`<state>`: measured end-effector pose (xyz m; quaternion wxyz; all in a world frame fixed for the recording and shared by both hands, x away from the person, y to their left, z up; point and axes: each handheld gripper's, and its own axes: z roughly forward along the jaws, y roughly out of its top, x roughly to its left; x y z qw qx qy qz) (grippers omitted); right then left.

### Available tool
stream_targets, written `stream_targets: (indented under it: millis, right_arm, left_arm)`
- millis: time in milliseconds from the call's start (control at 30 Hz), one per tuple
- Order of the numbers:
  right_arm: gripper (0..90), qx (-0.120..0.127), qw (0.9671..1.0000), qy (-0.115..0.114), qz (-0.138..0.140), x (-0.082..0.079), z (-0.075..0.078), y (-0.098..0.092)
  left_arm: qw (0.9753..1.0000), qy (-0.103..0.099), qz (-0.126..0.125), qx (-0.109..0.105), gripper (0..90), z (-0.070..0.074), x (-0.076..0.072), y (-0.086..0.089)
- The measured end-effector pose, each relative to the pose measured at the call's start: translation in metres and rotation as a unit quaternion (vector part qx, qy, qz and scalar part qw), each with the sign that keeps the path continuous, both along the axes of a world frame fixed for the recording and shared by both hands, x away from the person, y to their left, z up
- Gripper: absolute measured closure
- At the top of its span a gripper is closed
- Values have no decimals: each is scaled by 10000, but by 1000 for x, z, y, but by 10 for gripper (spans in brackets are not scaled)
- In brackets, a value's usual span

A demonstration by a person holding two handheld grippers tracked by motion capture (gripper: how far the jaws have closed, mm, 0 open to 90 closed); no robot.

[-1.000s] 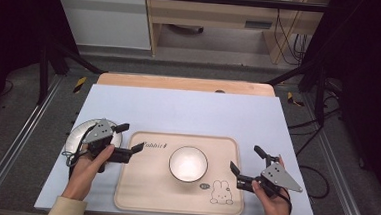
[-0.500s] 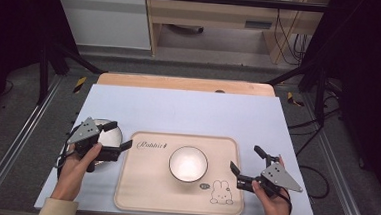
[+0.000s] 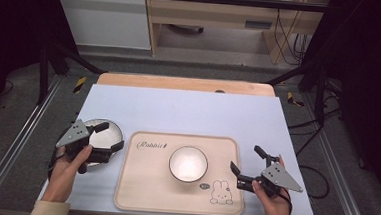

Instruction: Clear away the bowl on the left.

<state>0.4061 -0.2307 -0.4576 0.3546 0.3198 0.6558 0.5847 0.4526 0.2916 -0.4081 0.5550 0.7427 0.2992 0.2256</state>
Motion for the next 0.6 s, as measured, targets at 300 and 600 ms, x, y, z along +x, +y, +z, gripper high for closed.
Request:
stream_targets:
  millis: [300,600]
  right_arm:
    - [61,12,10000,5,3,0,0,0]
    - [61,10,10000,1,12,0,0,0]
  left_arm:
    - [9992,-127,-386,-8,106,-7,-12,6]
    - [9990,-82,-443,66,104,-15,-17,7]
